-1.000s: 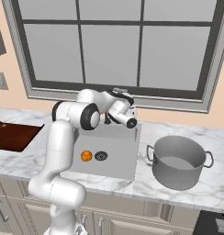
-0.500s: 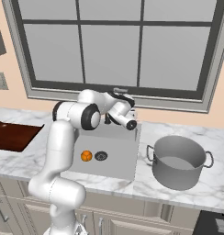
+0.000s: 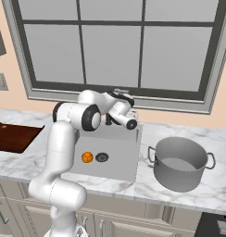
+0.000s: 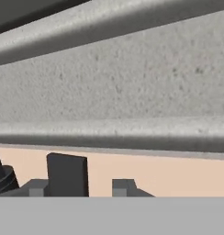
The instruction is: Pick up all produce items and place them in the sink. Turn on the sink faucet to wash them. Then turn the sink off and put them in the tray.
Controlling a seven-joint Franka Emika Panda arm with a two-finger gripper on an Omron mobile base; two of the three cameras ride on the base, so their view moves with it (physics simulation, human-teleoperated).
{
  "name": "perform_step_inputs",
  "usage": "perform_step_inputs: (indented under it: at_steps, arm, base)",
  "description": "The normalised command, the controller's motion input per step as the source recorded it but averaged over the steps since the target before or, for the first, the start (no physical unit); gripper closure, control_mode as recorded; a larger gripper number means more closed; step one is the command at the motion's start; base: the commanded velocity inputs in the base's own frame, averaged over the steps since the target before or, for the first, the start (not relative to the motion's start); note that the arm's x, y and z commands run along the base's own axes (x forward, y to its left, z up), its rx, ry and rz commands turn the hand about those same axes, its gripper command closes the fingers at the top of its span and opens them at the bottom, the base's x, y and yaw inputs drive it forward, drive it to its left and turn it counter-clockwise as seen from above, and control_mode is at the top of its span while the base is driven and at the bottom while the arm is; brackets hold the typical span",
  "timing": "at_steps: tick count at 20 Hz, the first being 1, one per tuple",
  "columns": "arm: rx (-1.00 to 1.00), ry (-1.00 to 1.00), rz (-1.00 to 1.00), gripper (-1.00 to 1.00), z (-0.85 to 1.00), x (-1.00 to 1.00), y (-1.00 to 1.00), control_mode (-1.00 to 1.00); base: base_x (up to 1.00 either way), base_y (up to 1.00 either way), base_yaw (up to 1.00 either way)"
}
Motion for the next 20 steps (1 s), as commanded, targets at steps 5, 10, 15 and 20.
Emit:
perform_step_inputs:
  at_steps: [5, 10, 15, 20]
  arm:
    - [0.02, 0.03, -0.01, 1.00, -0.39, -0.17, -0.58, -1.00]
    - [0.09, 0.00, -0.01, 1.00, -0.48, -0.39, -0.80, -1.00]
    - [0.10, 0.02, -0.01, 1.00, -0.52, -0.36, -0.83, -1.00]
    - [0.12, 0.08, -0.02, 1.00, -0.58, -0.28, -0.82, -1.00]
  base:
    - [0.00, 0.00, 0.00]
    - [0.00, 0.00, 0.00]
    - [0.00, 0.00, 0.00]
    - [0.00, 0.00, 0.00]
